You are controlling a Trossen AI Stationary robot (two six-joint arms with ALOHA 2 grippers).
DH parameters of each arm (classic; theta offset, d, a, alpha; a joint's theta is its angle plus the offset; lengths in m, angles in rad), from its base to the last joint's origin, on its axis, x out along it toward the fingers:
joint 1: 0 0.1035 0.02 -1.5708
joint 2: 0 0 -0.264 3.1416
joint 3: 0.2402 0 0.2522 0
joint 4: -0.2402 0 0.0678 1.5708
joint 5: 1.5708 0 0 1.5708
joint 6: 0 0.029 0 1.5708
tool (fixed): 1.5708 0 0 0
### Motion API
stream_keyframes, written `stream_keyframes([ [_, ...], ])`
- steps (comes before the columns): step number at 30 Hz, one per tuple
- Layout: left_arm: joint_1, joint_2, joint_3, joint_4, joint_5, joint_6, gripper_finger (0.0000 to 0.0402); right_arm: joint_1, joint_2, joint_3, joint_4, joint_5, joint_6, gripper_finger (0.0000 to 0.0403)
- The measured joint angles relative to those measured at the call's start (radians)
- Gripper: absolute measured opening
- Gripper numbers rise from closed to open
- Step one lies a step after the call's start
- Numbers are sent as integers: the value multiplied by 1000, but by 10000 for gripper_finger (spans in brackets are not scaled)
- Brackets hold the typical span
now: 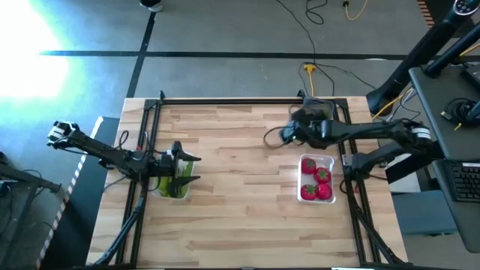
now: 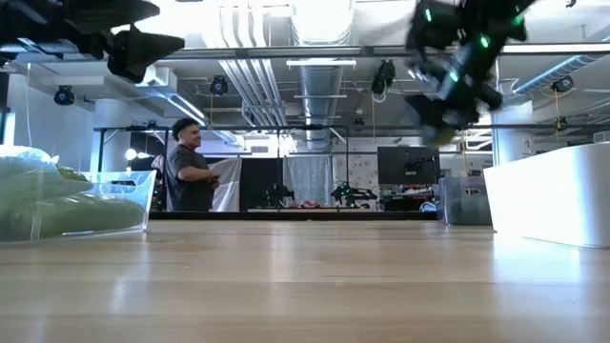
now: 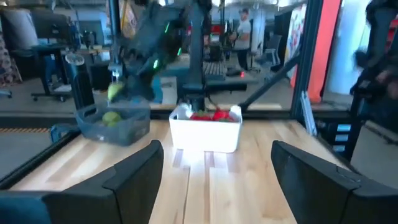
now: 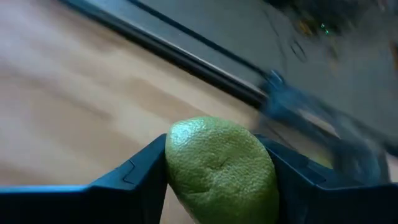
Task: Sort produce into baskets
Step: Put the lime into the black bin
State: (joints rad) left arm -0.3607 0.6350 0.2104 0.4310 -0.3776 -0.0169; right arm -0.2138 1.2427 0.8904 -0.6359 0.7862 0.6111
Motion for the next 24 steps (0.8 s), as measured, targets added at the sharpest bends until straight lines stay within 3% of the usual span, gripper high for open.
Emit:
stream_keyframes([
  [9, 2, -8, 0, 9, 1, 16, 280, -288, -14, -149, -45, -85, 244, 203],
  [12, 2, -9, 0, 9, 1, 20, 280, -343, 12, -164, -45, -92, 310, 203],
  [17, 2, -9, 0, 12, -3, 20, 280, -424, 65, -165, -29, -192, 336, 203],
  [24, 2, -10, 0, 14, -4, 20, 280, -468, 131, -160, -13, -264, 366, 215],
])
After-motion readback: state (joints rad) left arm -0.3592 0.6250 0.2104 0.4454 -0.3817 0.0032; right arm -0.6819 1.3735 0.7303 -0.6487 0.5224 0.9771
